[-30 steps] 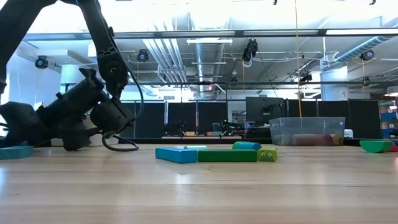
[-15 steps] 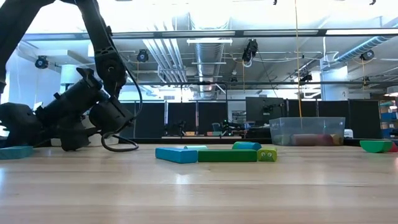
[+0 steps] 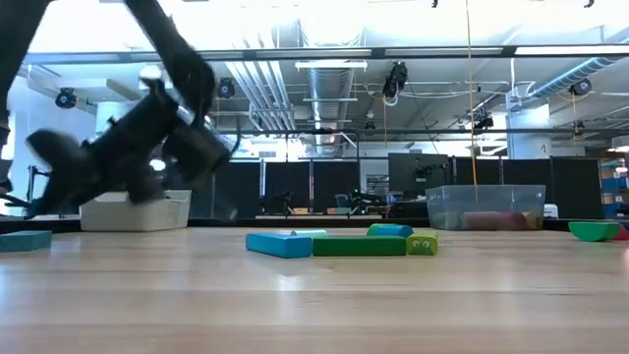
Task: Sort blocks
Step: Put the left blue half cylindrical block into the gray bin
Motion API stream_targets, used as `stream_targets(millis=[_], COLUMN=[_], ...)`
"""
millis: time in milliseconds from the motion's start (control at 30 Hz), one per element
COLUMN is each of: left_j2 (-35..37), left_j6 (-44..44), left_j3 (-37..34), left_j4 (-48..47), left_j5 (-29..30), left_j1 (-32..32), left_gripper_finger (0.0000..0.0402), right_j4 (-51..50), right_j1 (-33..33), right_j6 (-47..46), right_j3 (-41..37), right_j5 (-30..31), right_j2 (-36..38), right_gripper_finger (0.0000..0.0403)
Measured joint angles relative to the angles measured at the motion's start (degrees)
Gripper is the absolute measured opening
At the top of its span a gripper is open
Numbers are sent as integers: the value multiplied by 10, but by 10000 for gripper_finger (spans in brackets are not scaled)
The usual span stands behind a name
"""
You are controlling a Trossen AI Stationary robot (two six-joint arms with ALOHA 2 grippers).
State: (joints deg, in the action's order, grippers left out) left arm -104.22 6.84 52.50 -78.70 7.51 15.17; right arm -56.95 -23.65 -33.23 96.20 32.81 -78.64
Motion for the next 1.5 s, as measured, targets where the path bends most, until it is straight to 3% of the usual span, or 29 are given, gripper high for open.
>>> stream_targets(millis=[133, 300, 500, 667, 833, 1167, 1500], left_j2=[81, 179, 210, 161, 85, -52, -88], left_j6=[-14, -21, -84, -125, -125, -120, -122], left_j3=[50, 108, 160, 182, 208, 242, 286], left_j4=[-6, 34, 83, 86, 82, 78, 77], left_j5=[-45, -16, 16, 25, 25, 19, -11], left_j1=[-5, 16, 163, 306, 393, 469, 506], left_gripper_finger=[114, 114, 114, 114, 114, 114, 120], right_j4=[0, 1, 2, 4, 4, 2, 2], right_j1=[17, 36, 69, 96, 113, 117, 117], right_j6=[14, 42, 77, 104, 114, 117, 118], right_j3=[0, 0, 0, 0, 0, 0, 0], right_j5=[1, 1, 1, -13, -29, -30, -30], right_j2=[17, 36, 50, 51, 50, 49, 50], right_gripper_finger=[263, 250, 240, 238, 245, 241, 236])
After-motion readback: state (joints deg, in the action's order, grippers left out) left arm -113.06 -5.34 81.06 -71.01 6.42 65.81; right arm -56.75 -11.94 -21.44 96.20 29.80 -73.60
